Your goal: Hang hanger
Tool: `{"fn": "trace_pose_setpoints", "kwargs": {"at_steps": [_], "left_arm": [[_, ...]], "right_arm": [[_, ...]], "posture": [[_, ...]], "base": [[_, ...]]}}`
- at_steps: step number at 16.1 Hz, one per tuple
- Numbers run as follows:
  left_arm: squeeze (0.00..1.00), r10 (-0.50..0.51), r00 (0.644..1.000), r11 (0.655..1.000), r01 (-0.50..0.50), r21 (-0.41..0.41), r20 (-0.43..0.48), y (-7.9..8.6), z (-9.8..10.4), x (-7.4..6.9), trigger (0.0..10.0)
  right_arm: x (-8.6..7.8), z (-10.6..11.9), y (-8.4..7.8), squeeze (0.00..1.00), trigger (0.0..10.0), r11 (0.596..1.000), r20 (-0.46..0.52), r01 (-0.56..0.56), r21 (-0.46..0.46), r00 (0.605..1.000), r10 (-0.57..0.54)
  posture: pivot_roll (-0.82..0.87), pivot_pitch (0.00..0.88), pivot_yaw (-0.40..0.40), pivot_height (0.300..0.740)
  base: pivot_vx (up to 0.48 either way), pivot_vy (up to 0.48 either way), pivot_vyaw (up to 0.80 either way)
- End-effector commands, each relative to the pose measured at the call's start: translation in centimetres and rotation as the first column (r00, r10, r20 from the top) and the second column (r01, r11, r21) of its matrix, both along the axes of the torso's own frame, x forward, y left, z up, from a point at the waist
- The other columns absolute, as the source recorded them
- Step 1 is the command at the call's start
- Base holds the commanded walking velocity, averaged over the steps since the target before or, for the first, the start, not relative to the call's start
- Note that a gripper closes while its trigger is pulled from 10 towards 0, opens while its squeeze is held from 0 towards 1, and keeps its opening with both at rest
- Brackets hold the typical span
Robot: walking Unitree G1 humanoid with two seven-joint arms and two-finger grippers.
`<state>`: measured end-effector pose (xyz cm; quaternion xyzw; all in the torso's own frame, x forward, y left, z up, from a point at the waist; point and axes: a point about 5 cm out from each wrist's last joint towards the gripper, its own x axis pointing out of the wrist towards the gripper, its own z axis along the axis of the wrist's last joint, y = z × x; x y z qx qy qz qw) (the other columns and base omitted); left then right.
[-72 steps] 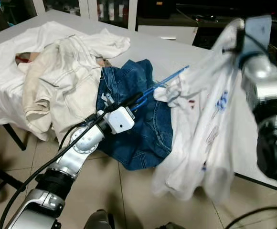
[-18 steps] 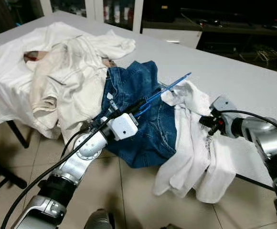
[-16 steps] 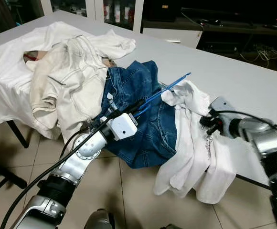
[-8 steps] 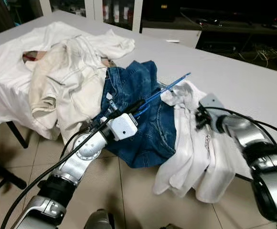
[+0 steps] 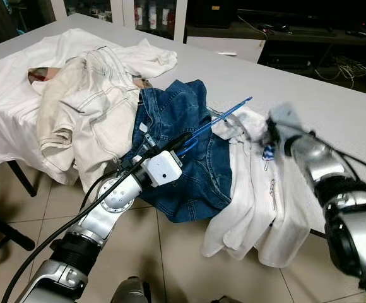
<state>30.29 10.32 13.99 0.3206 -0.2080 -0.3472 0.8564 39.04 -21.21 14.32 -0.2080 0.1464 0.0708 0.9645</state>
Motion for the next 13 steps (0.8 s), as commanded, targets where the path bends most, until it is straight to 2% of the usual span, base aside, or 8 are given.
{"fn": "trace_pose_setpoints", "kwargs": {"at_steps": [1,2,3,6,9,11,12,13], "left_arm": [[0.00,-0.020,1.000,1.000,0.020,0.003,0.019,-0.5,0.4,-0.1,10.0],[0.00,-0.020,1.000,1.000,0.020,0.003,0.019,-0.5,0.4,-0.1,10.0],[0.00,-0.020,1.000,1.000,0.020,0.002,0.019,-0.5,0.4,-0.1,10.0],[0.00,-0.022,1.000,1.000,0.022,0.000,0.016,-0.6,0.3,-0.2,10.0],[0.00,-0.029,0.999,1.000,0.029,-0.002,0.016,-0.8,0.4,-0.1,10.0],[0.00,-0.031,0.999,1.000,0.031,-0.002,0.016,-0.9,0.4,0.0,10.0],[0.00,-0.033,0.999,0.999,0.033,0.000,0.015,-0.9,0.3,0.0,10.0],[0.00,-0.035,0.999,0.999,0.035,0.000,0.015,-0.9,0.3,0.0,10.0]], "right_arm": [[0.2,0.9,-0.3,0.00,10.0,1.000,0.023,-0.007,0.030,1.000,0.006],[0.2,0.9,-0.3,0.00,10.0,0.999,0.018,-0.026,0.032,0.999,0.026],[0.0,0.9,-0.4,0.00,10.0,0.994,0.002,-0.093,0.053,0.996,0.093],[-0.9,1.2,-2.2,0.00,10.0,0.979,-0.026,-0.184,0.083,0.982,0.187],[-2.6,1.4,-3.0,0.00,10.0,0.913,-0.090,-0.402,0.074,0.909,0.407],[-3.2,1.8,-3.3,0.00,10.0,0.881,-0.097,-0.464,0.090,0.877,0.471],[-4.5,1.9,-3.2,0.00,10.0,0.812,-0.111,-0.560,0.161,0.808,0.579],[-4.9,1.7,-2.9,0.00,10.0,0.788,-0.119,-0.586,0.191,0.783,0.611]], "posture": [[0.14,0.002,-0.089,0.710],[0.14,0.002,-0.089,0.710],[0.14,0.002,-0.090,0.710],[0.12,0.000,-0.090,0.710],[0.11,0.000,-0.086,0.710],[0.11,0.000,-0.087,0.710],[0.10,0.000,-0.088,0.710],[0.10,0.000,-0.088,0.710]], "base": [[0.000,0.000,0.00],[0.000,0.000,0.00],[0.000,0.000,0.00],[0.000,0.000,0.00],[0.000,0.000,0.00],[0.000,0.000,0.00],[0.000,0.000,0.00],[0.000,0.000,0.00]]}}
